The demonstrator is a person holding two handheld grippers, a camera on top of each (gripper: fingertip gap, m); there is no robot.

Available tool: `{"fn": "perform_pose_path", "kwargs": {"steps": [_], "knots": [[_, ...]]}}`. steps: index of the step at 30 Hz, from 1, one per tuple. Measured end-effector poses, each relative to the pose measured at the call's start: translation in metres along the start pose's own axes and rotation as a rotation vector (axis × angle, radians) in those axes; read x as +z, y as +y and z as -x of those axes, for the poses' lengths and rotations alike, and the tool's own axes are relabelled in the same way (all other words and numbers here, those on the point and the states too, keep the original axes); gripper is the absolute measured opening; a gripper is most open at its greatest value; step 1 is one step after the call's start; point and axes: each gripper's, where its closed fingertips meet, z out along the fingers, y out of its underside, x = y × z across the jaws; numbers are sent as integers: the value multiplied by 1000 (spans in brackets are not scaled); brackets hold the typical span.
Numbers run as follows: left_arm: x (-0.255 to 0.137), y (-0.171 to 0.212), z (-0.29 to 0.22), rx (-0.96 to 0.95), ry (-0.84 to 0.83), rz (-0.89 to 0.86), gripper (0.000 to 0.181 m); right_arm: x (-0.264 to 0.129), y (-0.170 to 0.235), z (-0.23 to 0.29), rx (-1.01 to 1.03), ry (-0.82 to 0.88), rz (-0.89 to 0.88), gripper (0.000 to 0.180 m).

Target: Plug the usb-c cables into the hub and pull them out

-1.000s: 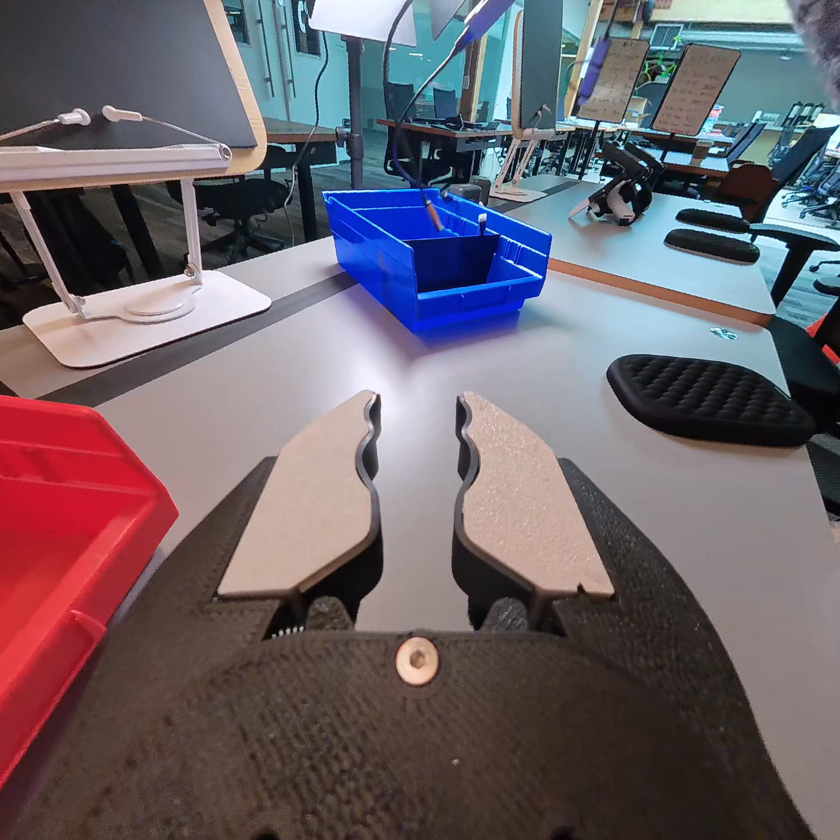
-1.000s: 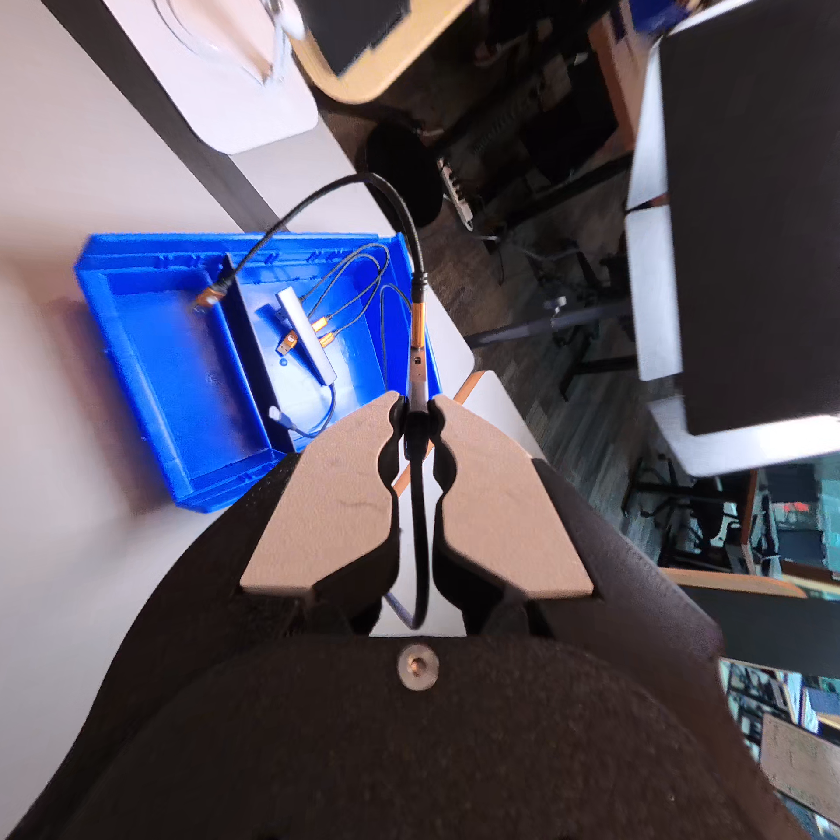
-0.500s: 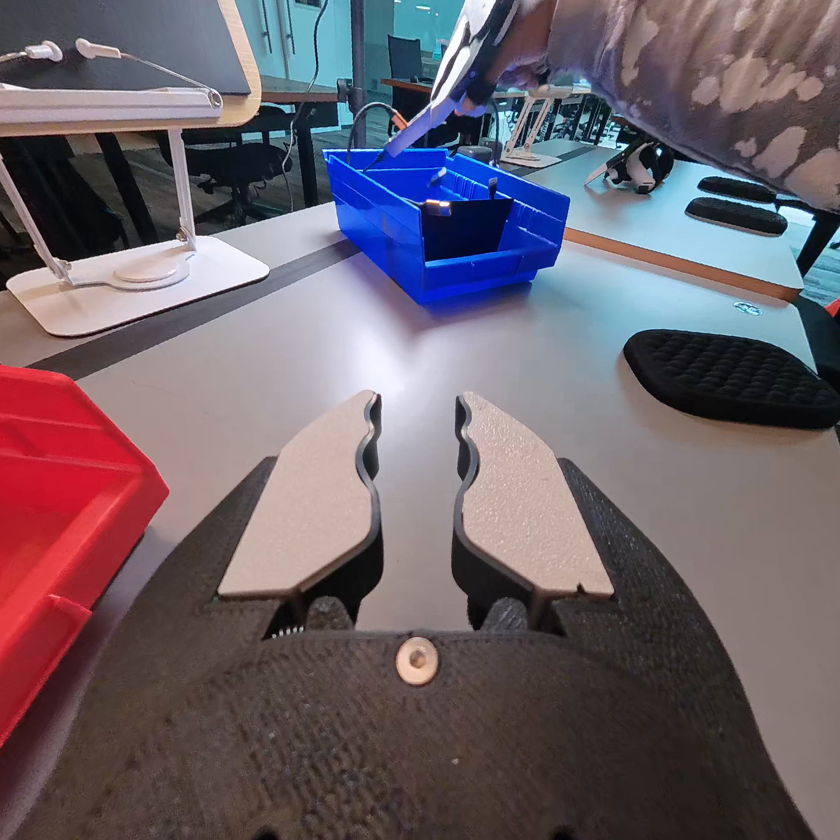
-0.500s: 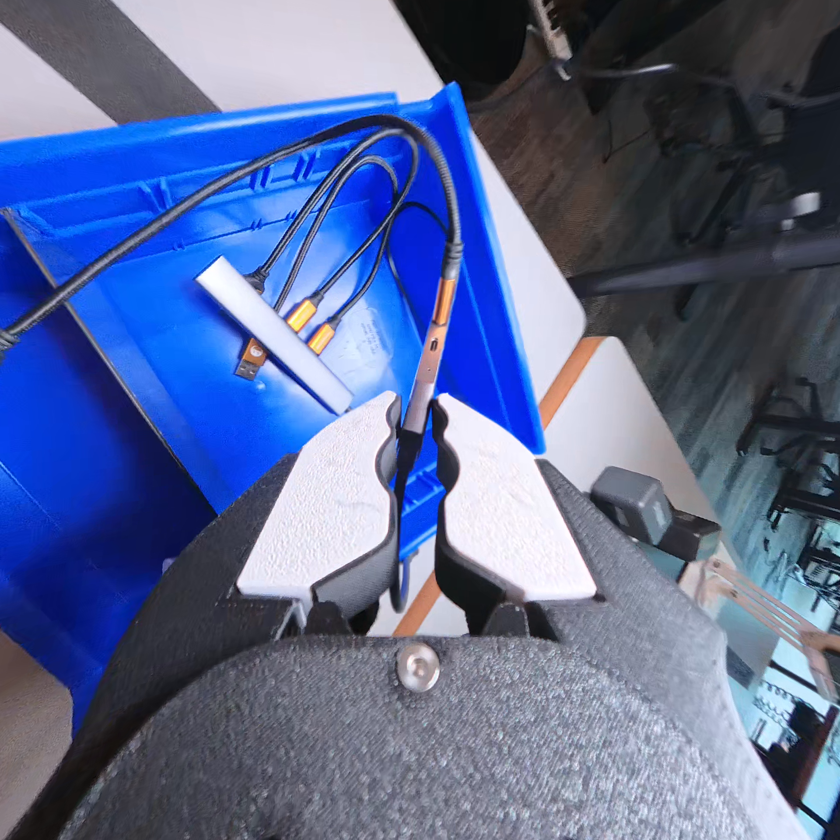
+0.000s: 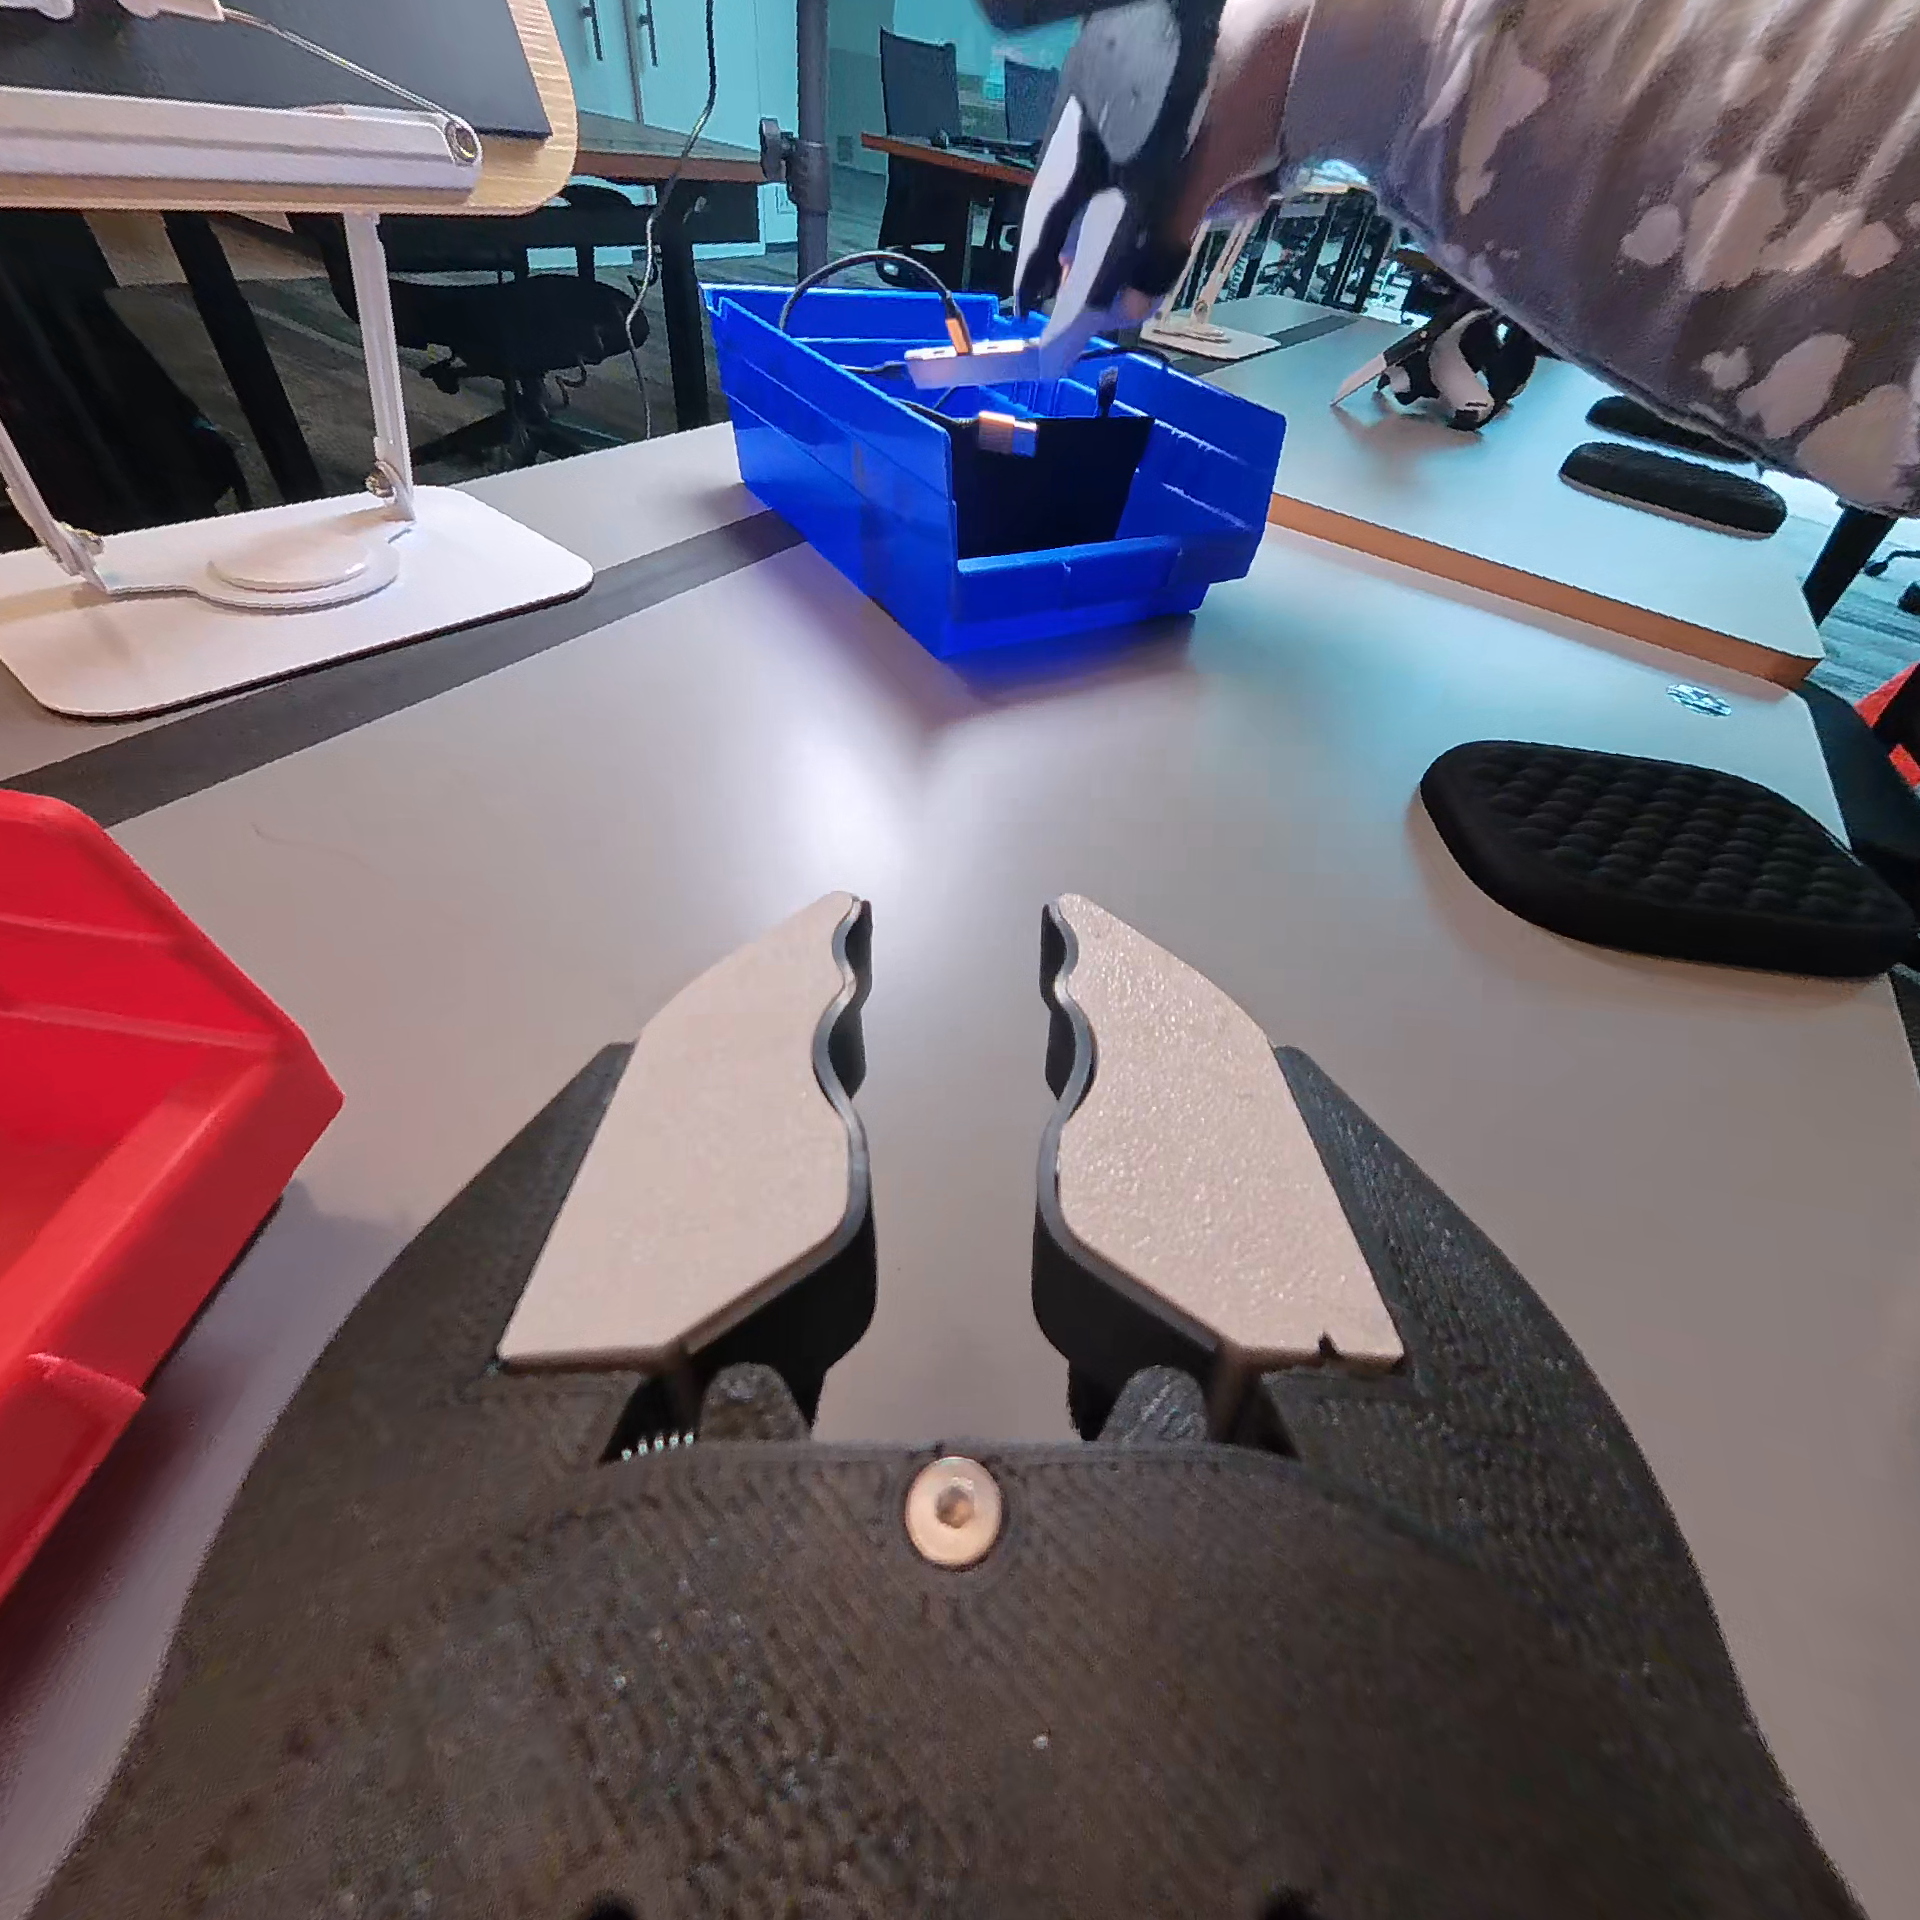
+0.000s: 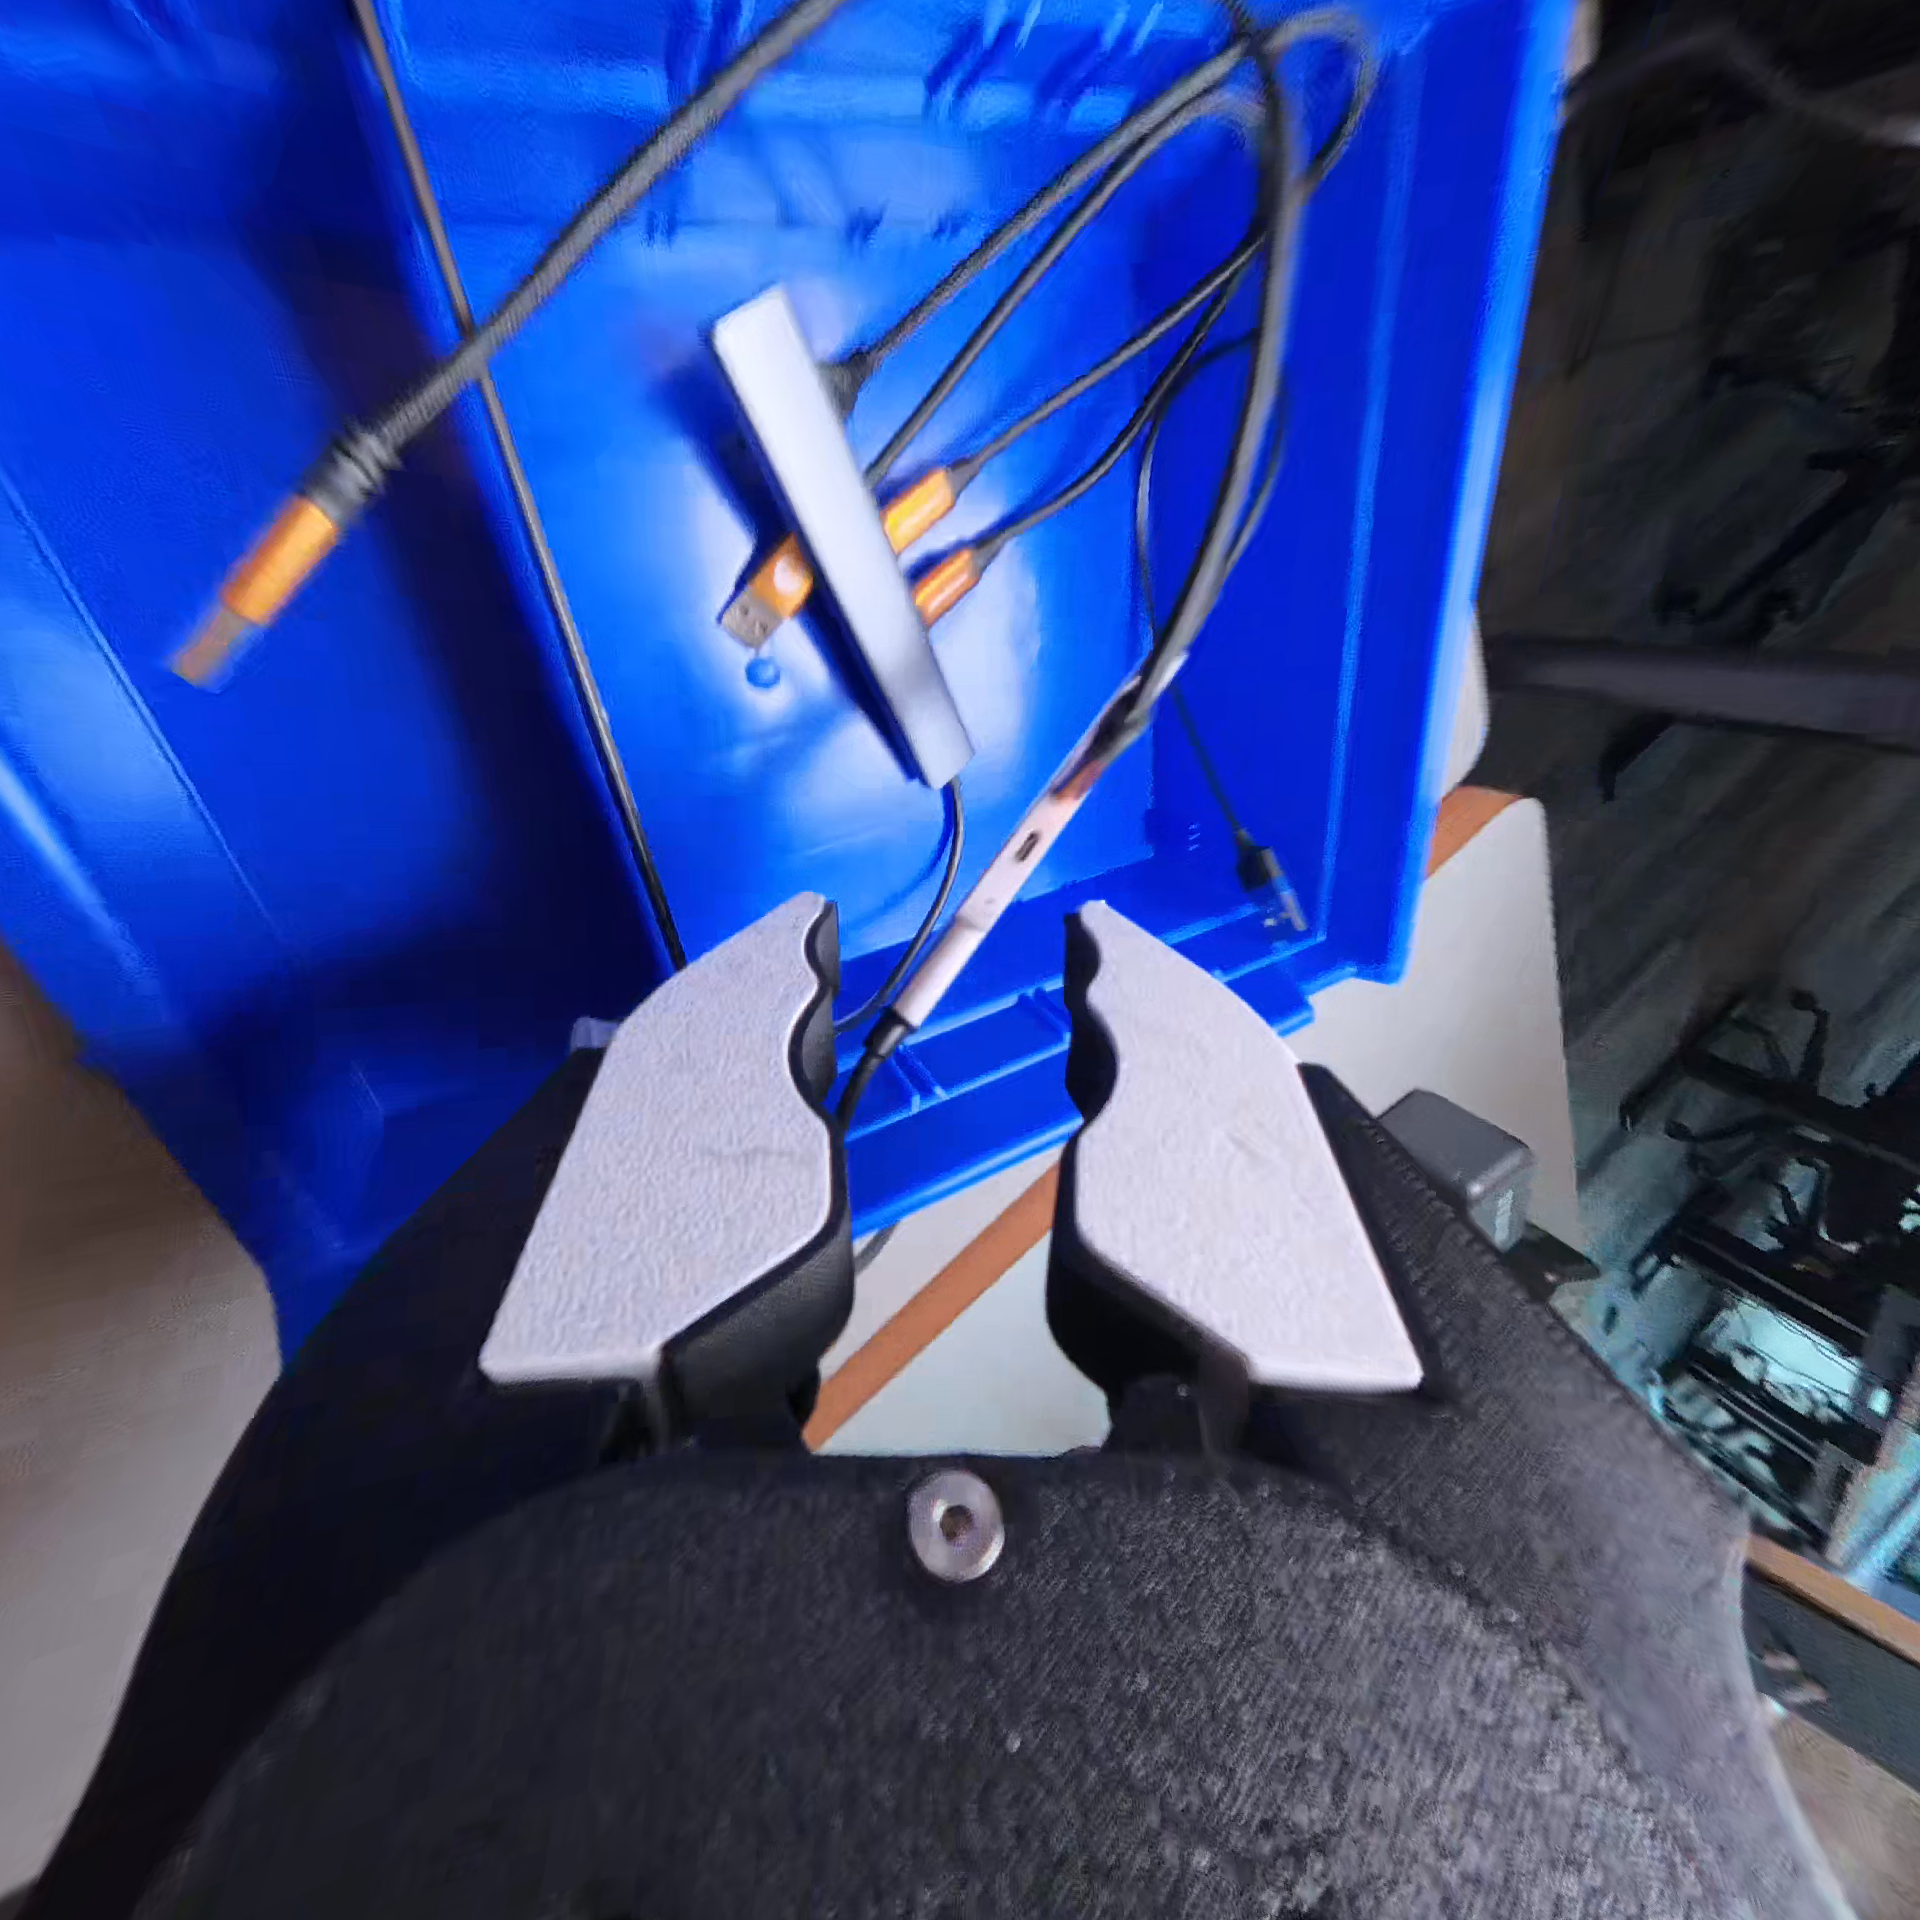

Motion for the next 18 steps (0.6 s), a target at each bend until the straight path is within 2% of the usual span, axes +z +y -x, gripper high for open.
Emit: {"fn": "perform_pose_path", "kwargs": {"steps": [3, 6, 9, 11, 14, 18], "knots": [[0, -1, 0, -1, 1, -1, 31, -44, -30, -7, 58, 39, -194, 41], [1, -1, -1, 2, 3, -1, 31, -67, -62, 25, 78, -55, -323, 38], [0, -2, -3, 12, 2, -4, 31, -43, -75, 67, 47, -115, -270, 39], [-1, -3, -3, 17, 1, -6, 31, -19, -82, 89, 98, -145, -233, 37], [-2, -4, -2, 19, -7, -11, 31, 13, -90, 91, 163, -63, -206, 36], [-3, -4, 0, 21, -11, -12, 31, 30, -98, 92, 174, 10, -176, 20]]}}
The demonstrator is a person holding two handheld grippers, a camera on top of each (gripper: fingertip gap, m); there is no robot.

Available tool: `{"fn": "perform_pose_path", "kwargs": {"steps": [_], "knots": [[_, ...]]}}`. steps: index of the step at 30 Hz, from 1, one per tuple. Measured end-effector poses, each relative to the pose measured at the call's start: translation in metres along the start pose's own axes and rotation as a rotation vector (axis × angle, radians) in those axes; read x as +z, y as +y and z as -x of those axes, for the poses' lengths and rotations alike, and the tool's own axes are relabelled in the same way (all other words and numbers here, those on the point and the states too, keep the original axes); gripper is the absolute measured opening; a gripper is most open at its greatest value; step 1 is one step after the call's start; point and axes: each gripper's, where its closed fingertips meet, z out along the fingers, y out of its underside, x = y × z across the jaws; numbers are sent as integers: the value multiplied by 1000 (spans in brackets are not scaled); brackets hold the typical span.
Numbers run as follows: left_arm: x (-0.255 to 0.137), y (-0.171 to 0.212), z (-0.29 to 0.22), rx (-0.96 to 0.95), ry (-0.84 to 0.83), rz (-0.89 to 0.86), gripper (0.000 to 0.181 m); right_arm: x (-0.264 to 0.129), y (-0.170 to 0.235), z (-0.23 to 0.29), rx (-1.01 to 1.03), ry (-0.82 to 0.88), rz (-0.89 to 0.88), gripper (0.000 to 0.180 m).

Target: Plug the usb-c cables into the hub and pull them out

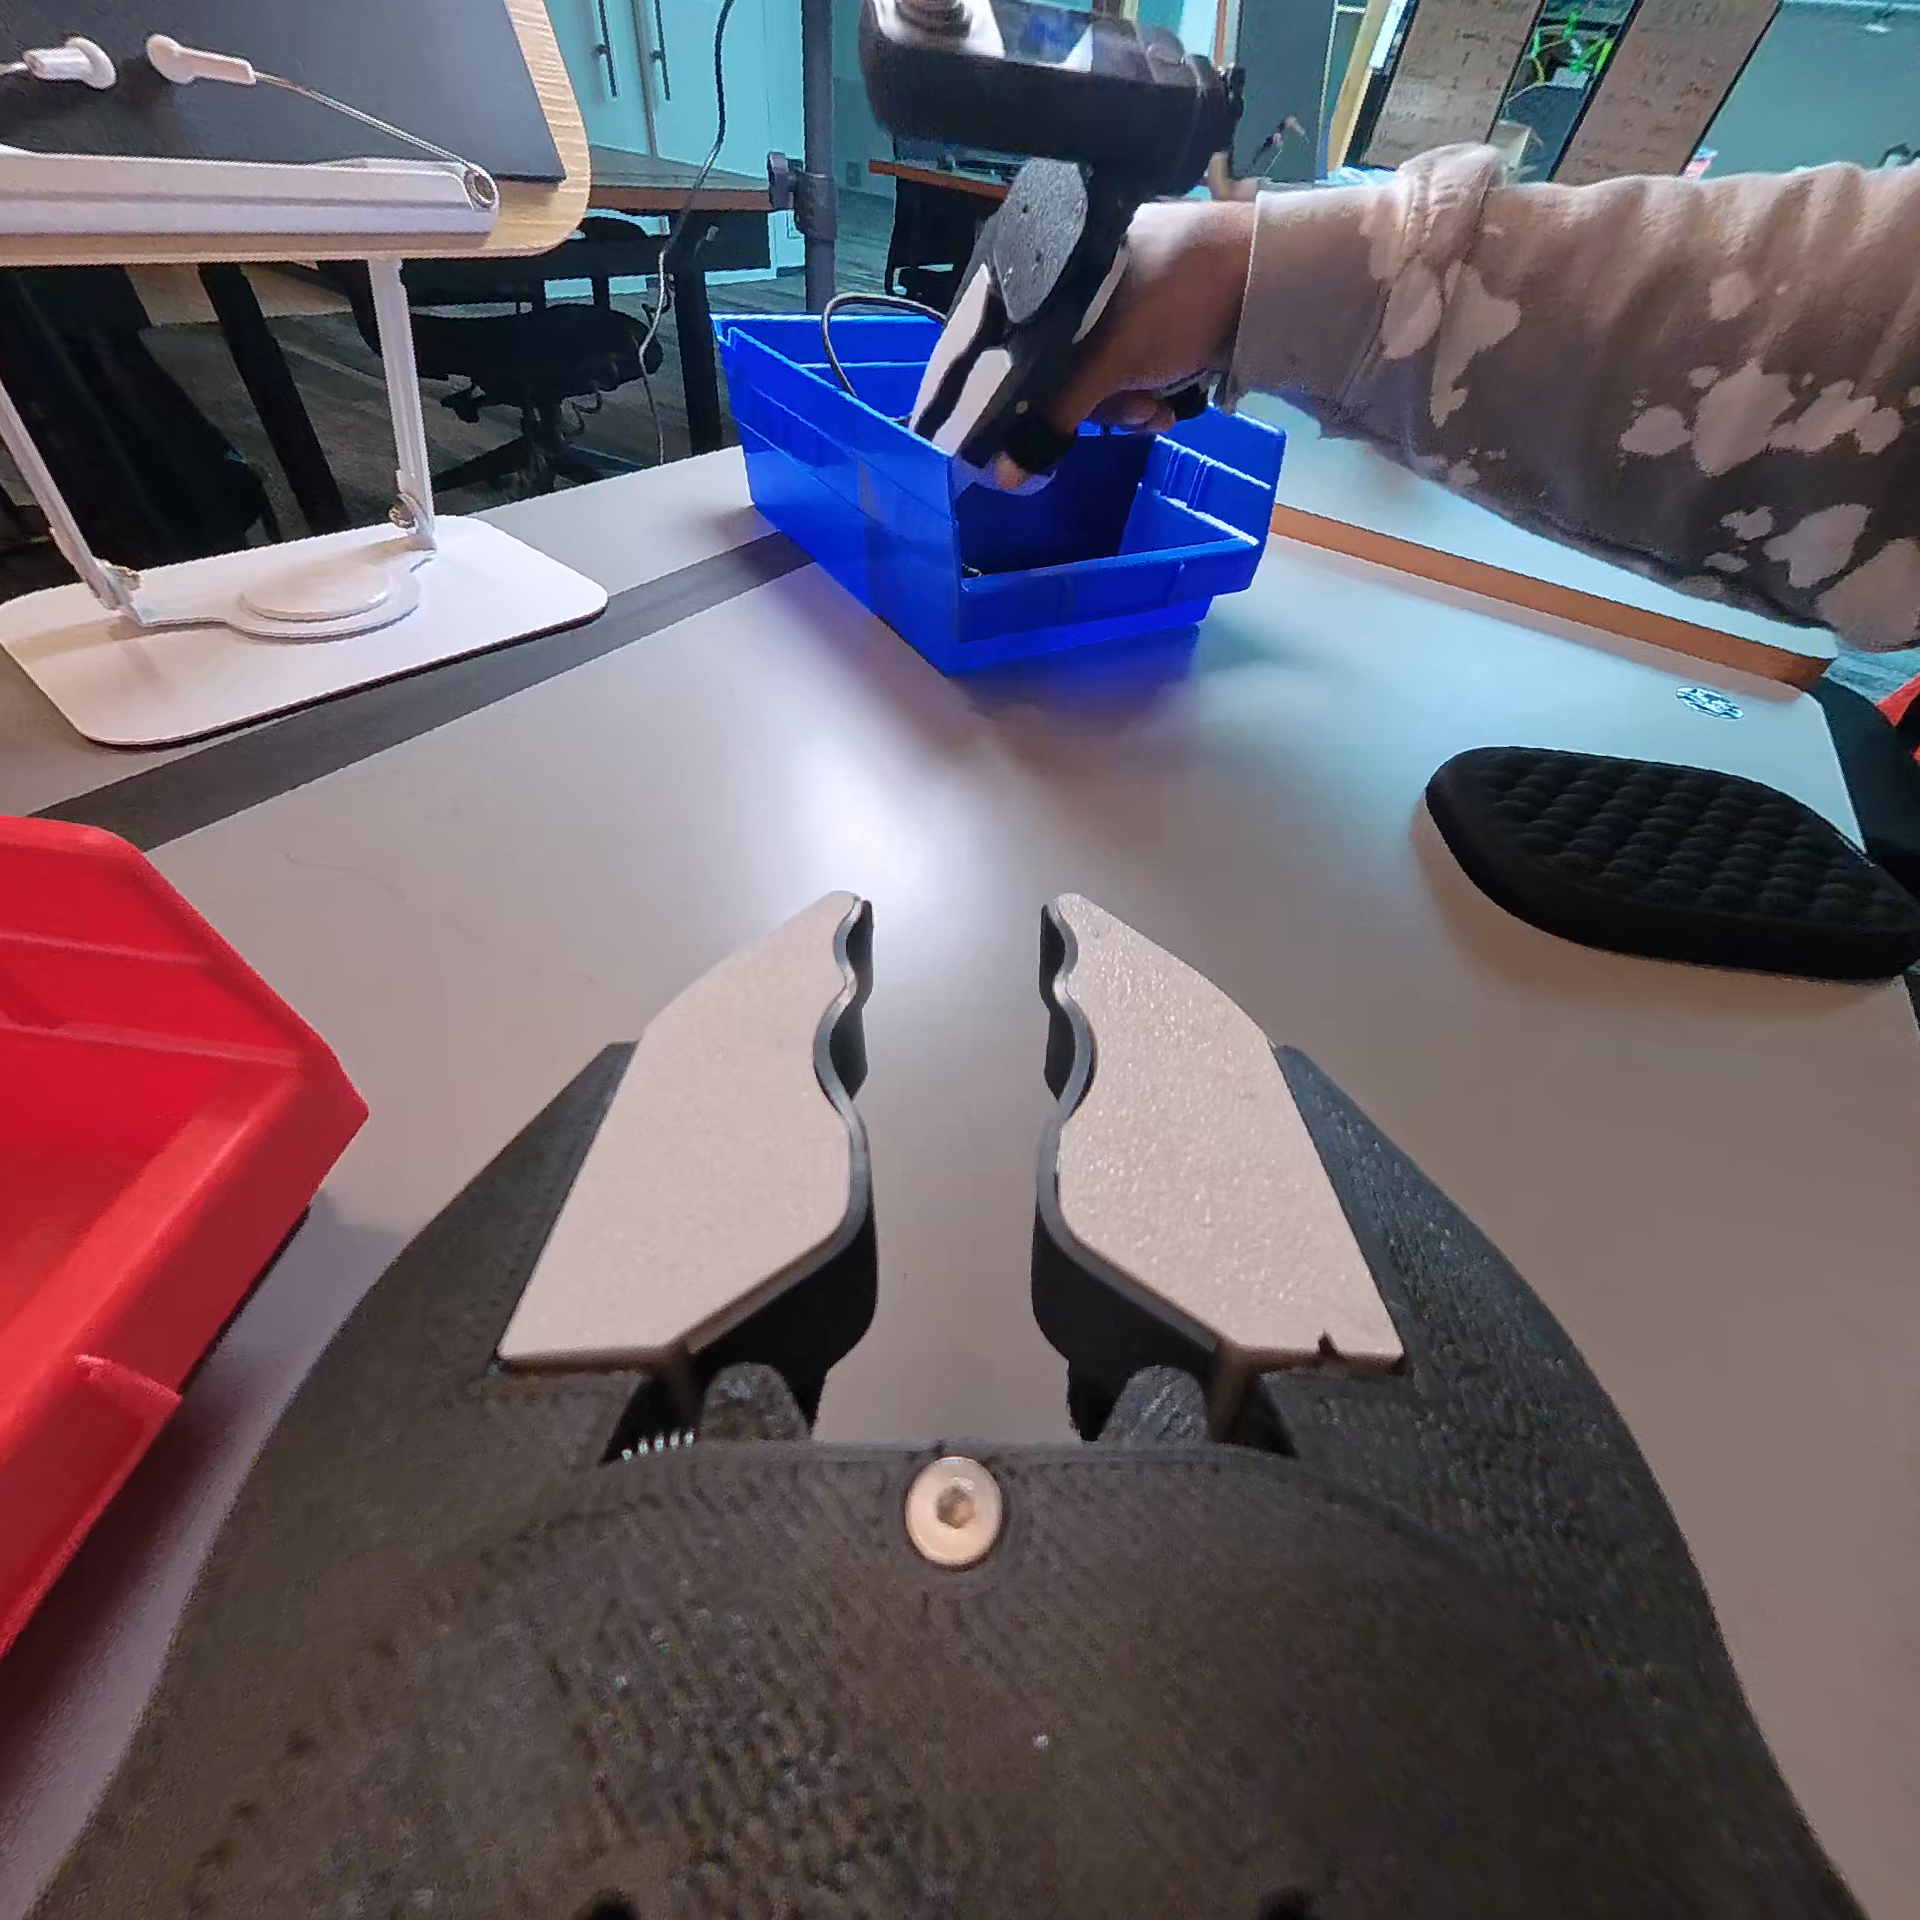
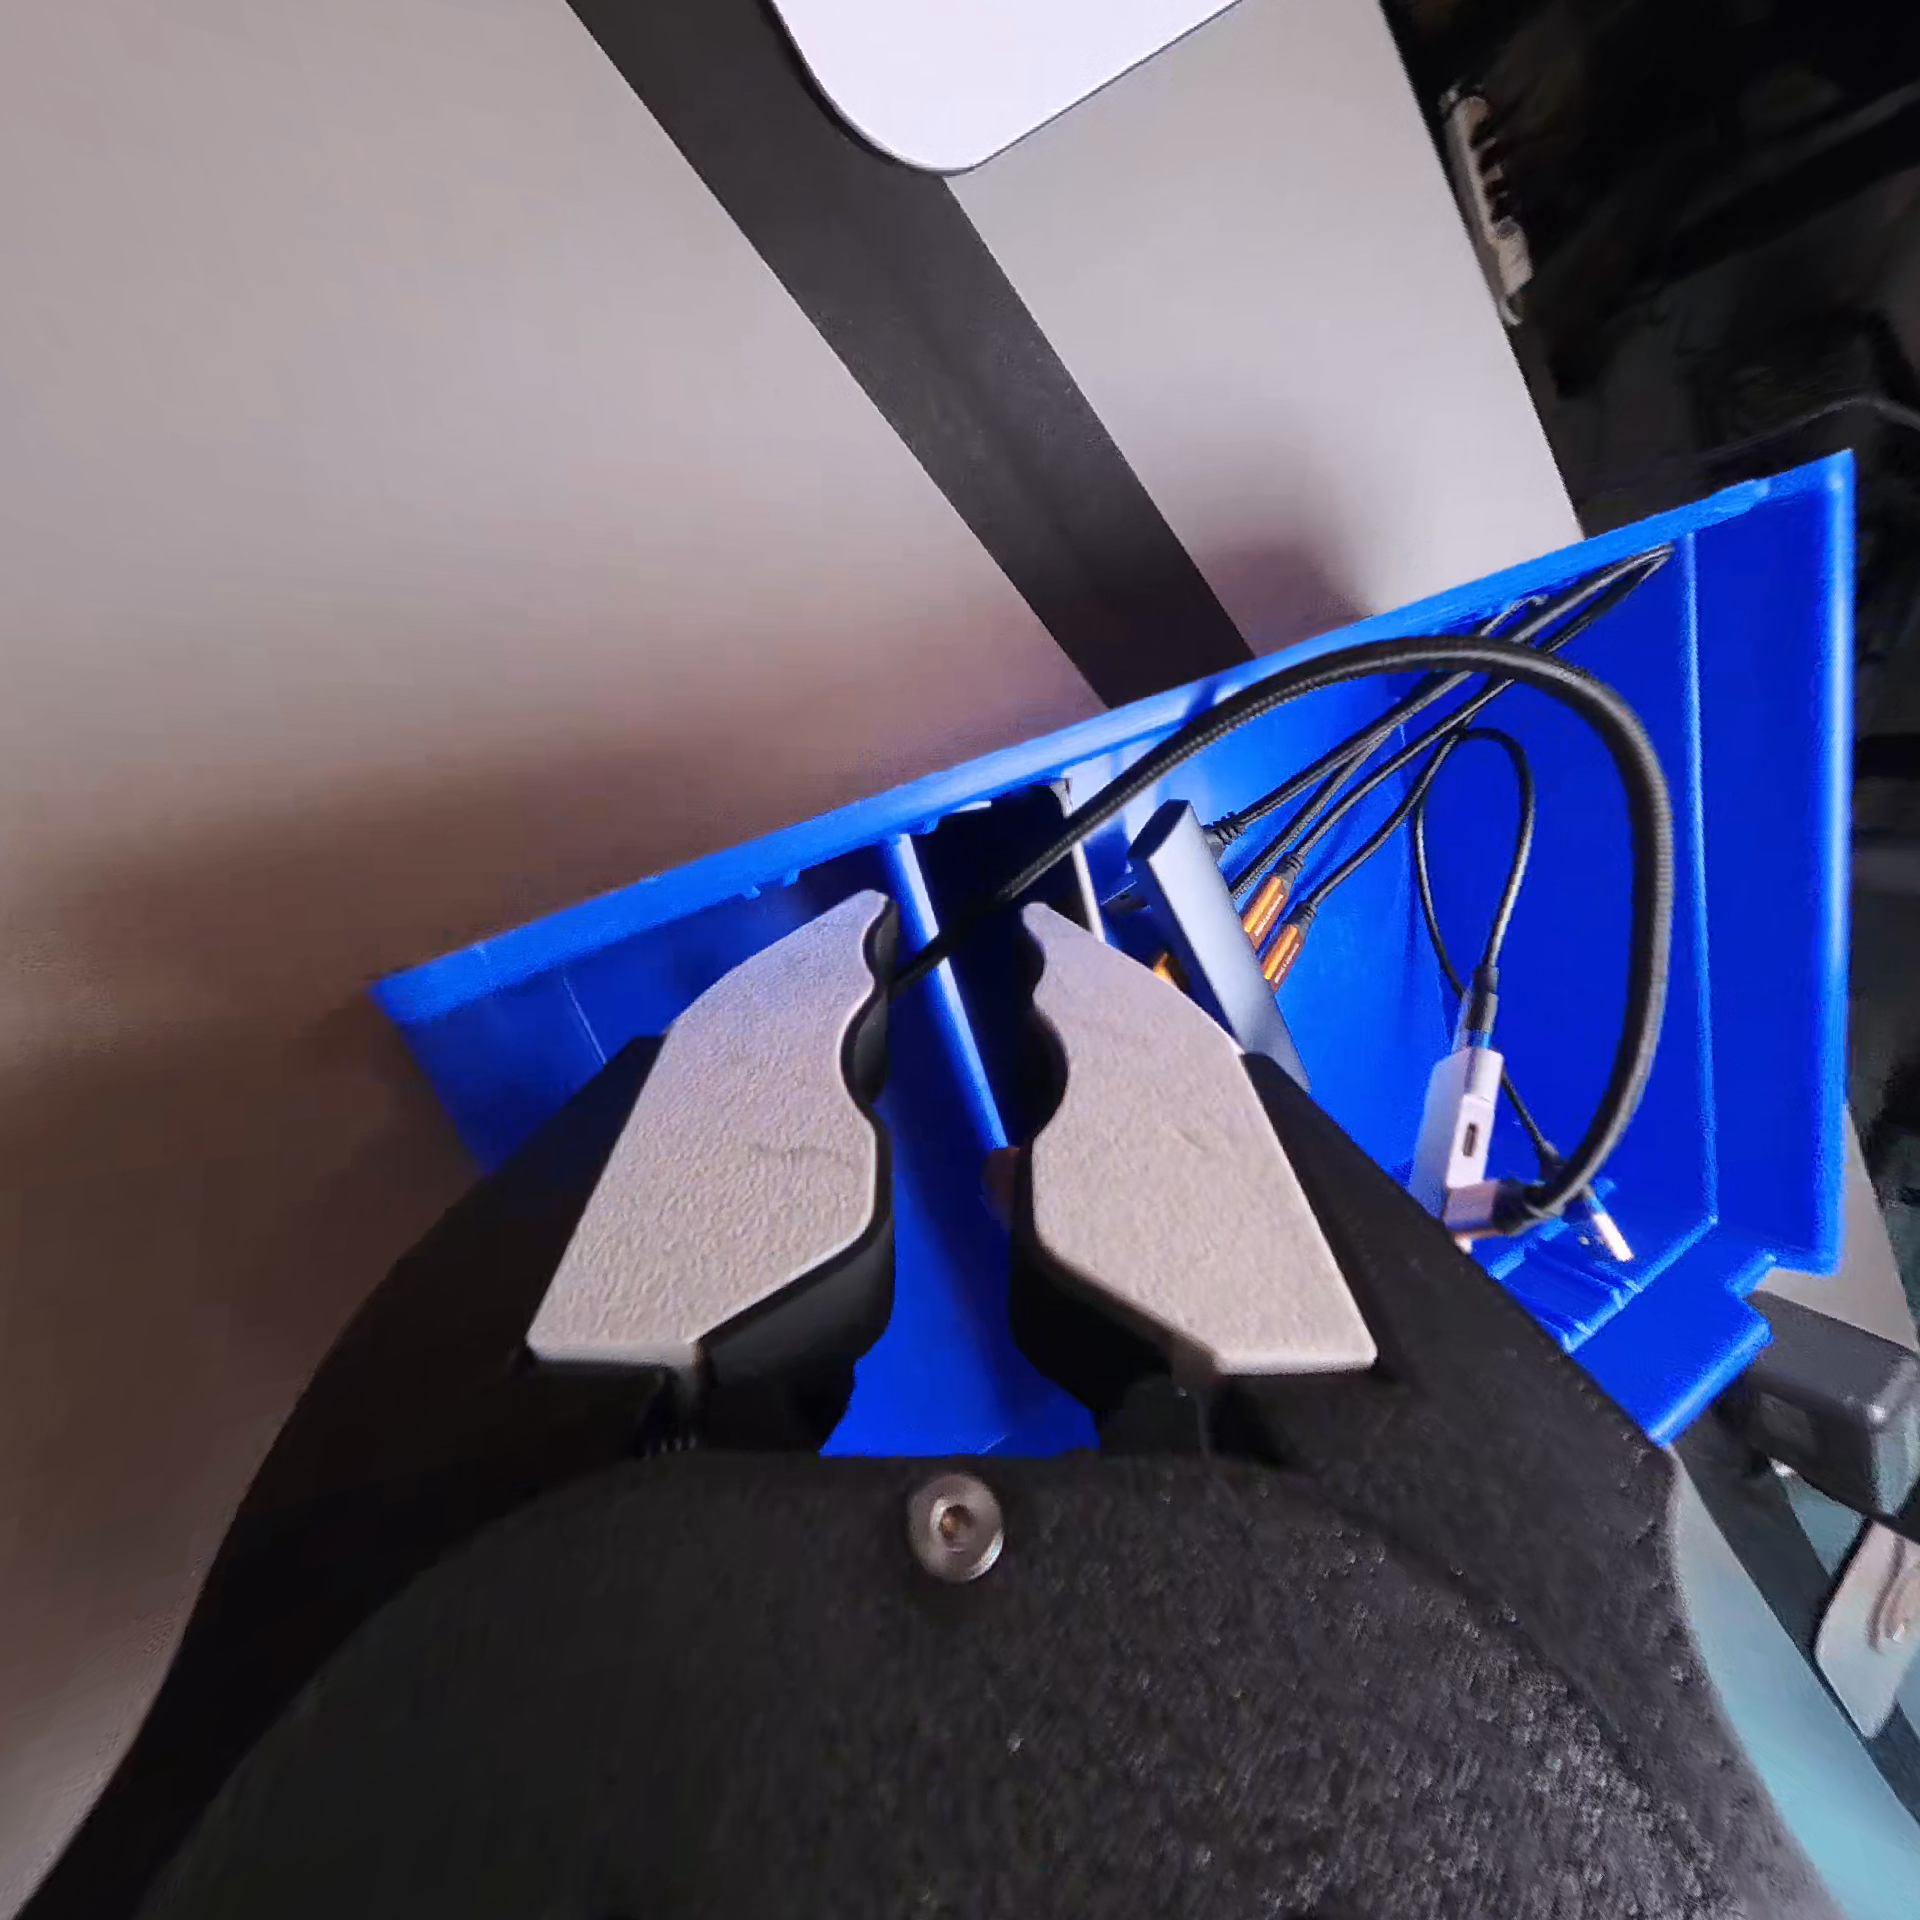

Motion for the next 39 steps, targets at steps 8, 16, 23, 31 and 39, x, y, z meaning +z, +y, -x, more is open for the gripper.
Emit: {"fn": "perform_pose_path", "kwargs": {"steps": [8, 16, 23, 31, 39], "knots": [[0, 2, 1, 5, 1, 10, 31, -31, -6, -16, -13, -55, -19, 4], [4, 7, -1, 3, 8, 24, 31, -47, -15, -109, -178, 210, -39, 4], [-1, 2, 3, 18, -24, 1, 31, -2, 28, -65, -125, -59, 71, 27], [3, 8, 2, 11, -14, 23, 31, -112, 64, -76, -86, -151, -101, 35], [6, 5, -1, 8, -4, 15, 31, -70, 192, -94, -62, 28, 14, 32]]}}
